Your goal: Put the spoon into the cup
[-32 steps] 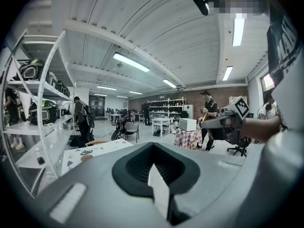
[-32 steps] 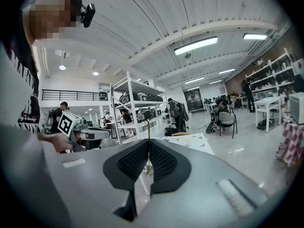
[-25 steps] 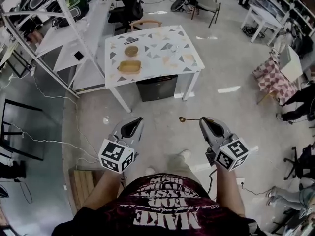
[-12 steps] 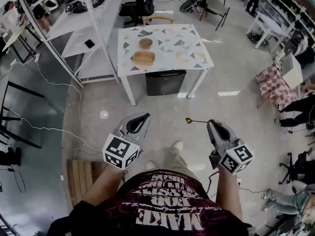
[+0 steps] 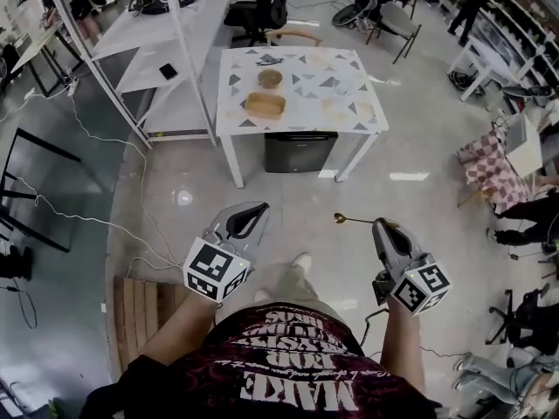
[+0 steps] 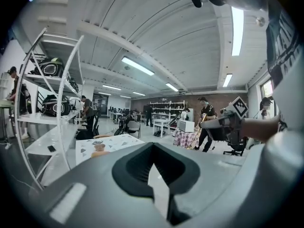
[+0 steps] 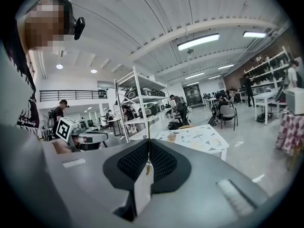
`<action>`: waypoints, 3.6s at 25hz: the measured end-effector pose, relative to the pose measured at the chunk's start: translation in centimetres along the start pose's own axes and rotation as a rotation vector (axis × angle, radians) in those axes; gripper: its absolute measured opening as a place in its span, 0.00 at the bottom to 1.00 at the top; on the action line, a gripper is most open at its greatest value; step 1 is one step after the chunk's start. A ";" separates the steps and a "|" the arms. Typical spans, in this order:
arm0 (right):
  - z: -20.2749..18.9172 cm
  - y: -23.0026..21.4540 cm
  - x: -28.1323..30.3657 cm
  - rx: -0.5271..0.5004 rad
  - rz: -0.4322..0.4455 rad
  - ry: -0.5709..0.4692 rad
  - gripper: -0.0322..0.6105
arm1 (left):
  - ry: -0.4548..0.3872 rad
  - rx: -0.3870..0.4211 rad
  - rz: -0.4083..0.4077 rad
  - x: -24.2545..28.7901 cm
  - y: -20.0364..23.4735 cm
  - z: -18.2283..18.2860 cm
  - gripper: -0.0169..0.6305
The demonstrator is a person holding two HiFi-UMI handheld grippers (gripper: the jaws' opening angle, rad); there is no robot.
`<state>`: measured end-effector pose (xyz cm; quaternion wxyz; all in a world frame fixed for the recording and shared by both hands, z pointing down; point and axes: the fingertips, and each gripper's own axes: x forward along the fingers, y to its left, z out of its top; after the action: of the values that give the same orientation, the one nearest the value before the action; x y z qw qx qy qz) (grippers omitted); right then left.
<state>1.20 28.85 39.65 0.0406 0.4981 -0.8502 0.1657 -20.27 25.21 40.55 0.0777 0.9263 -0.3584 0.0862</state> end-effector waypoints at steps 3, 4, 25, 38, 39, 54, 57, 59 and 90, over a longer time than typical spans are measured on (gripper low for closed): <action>0.3 -0.2 2.2 0.002 0.033 0.002 0.10 | 0.012 -0.010 0.030 0.4 1.7 -0.3 0.03; 0.5 -0.3 2.9 0.002 0.043 0.002 0.10 | 0.016 -0.013 0.036 0.6 2.2 -0.3 0.03; -0.1 -5.0 8.3 0.068 0.073 0.083 0.10 | 0.059 -0.054 0.000 8.1 4.6 -0.9 0.03; 4.3 -9.9 11.3 0.073 0.090 -0.003 0.10 | 0.038 0.008 0.005 13.7 6.4 3.4 0.03; 4.7 -10.3 11.4 0.075 0.091 -0.009 0.10 | 0.038 0.013 0.006 14.1 6.5 3.7 0.03; 8.3 -18.2 12.3 0.076 0.117 -0.050 0.10 | 0.002 0.019 0.040 21.5 6.4 7.2 0.03; 8.0 -19.0 12.6 0.096 0.124 -0.035 0.10 | 0.015 0.009 0.044 22.0 6.2 6.7 0.03; 7.5 -19.1 13.1 0.107 0.140 -0.020 0.10 | 0.021 0.004 0.056 22.0 6.3 6.4 0.03; 10.1 -24.7 21.5 0.165 0.114 -0.027 0.10 | 0.064 0.002 -0.011 30.5 13.3 7.5 0.03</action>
<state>12.64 -3.40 41.09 -0.0214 0.4525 -0.8612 0.2304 -6.29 -5.88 40.95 0.0885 0.9252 -0.3505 0.1155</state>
